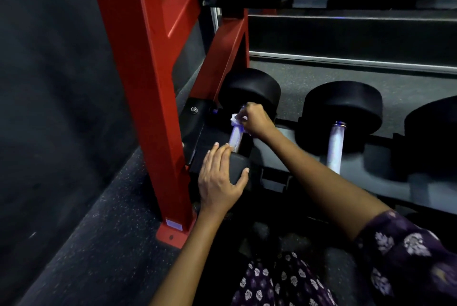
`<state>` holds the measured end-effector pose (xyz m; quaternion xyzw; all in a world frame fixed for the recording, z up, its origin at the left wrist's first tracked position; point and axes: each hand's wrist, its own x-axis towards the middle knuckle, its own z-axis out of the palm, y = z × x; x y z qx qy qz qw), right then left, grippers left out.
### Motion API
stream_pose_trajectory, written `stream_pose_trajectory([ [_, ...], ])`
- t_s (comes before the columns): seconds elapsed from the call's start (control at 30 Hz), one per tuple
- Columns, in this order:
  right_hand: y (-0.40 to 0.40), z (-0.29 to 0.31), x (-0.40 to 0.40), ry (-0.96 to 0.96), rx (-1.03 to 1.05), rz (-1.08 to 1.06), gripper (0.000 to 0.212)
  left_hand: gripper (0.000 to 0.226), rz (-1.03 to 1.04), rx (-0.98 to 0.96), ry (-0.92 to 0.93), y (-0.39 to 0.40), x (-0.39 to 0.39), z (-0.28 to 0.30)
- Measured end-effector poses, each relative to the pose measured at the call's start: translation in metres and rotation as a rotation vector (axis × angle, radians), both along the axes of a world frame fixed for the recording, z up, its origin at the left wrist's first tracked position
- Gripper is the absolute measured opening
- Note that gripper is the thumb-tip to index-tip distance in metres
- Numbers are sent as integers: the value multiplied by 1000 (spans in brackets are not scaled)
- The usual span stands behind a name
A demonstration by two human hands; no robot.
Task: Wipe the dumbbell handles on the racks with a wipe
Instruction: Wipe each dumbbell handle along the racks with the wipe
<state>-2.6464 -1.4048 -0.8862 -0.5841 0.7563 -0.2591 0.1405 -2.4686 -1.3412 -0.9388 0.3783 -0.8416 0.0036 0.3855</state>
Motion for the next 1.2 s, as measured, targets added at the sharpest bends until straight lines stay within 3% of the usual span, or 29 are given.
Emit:
stream_pose_trajectory([
  [0.1, 13, -4, 19, 111, 81, 205, 23, 54, 10, 1, -4, 0, 0, 1],
  [0.17, 27, -11, 26, 43, 78, 335, 14, 54, 19, -14, 10, -1, 0, 1],
  [0.23, 33, -15, 19, -58, 70, 343, 13, 60, 38, -17, 2, -2, -1, 1],
  [0.4, 28, -10, 16, -275, 124, 303, 18, 98, 147, 76, -168, 4, -4, 6],
  [0.5, 19, -3, 28, -288, 181, 345, 17, 107, 199, 108, -286, 6, -4, 10],
  [0.7, 21, 9, 9, -194, 415, 380, 23, 107, 202, 185, -313, 9, -7, 17],
  [1.2, 27, 2, 33, -142, 273, 359, 25, 104, 156, 232, -299, 11, -4, 16],
])
